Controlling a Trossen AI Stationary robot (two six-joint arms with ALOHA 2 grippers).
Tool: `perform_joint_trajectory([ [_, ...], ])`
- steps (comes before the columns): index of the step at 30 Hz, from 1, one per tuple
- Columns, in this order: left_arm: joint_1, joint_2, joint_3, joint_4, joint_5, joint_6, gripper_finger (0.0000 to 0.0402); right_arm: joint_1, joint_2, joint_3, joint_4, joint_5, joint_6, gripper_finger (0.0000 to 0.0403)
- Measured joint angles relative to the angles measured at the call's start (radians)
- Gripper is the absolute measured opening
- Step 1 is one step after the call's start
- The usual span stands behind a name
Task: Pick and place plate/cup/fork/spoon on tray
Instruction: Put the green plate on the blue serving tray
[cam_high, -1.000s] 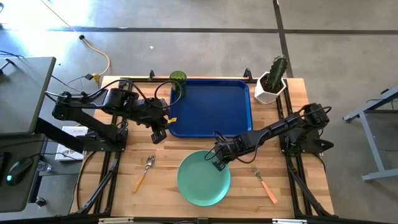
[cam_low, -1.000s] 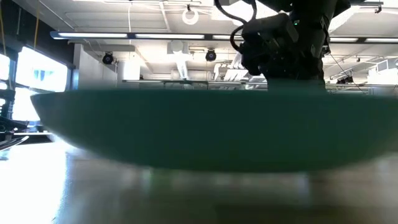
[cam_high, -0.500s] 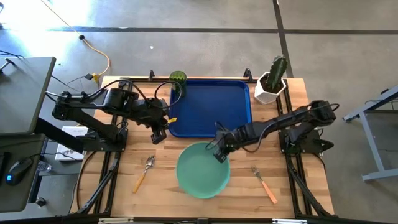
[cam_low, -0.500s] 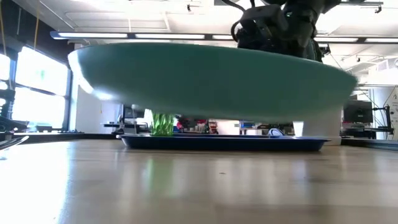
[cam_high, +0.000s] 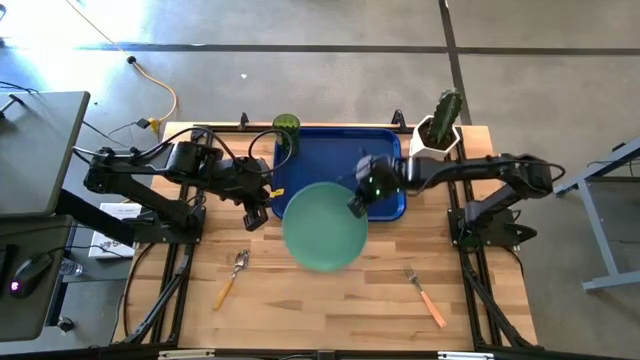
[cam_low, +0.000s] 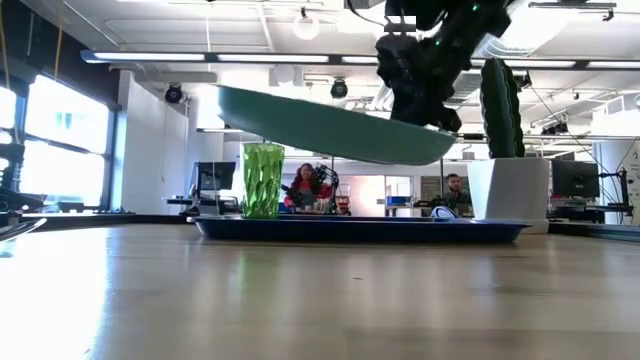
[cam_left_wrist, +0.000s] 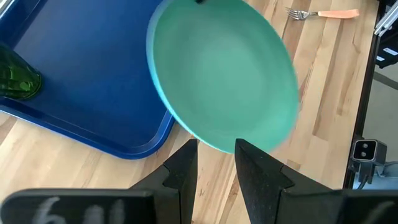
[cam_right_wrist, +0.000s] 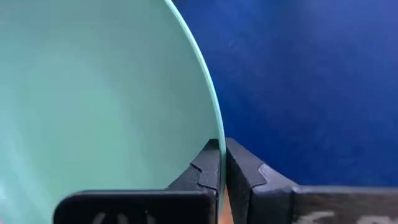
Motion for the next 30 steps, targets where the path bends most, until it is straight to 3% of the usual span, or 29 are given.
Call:
perform_joint_trajectory([
  [16, 0.044, 0.0, 0.0, 0.0, -0.004, -0.002, 0.0099, -0.421, 0.012, 0.0, -0.03, -0.062, 0.013, 0.0],
  [30, 0.122, 0.0, 0.0, 0.001, -0.003, -0.002, 0.0099, -0.463, 0.134, 0.0, -0.03, -0.084, 0.133, 0.0],
])
